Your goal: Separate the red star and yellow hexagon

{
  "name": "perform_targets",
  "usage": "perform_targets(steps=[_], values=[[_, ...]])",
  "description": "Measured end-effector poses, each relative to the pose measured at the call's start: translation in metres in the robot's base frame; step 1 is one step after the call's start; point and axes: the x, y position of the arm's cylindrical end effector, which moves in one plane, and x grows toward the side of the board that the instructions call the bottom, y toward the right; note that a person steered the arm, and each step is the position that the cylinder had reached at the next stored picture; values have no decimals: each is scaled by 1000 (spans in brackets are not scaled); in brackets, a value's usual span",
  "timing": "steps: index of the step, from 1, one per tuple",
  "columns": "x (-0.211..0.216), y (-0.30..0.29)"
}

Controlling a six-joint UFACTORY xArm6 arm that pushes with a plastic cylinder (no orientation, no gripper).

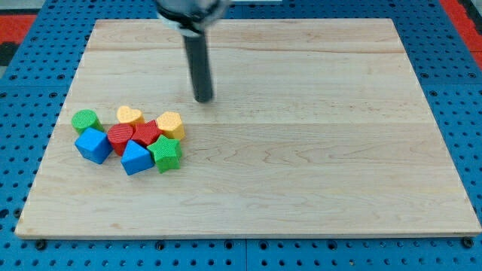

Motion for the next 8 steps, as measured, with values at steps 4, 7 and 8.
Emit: perform_targets(steps=[4,7,8], values=[[22,-93],[22,-96],[22,-96]])
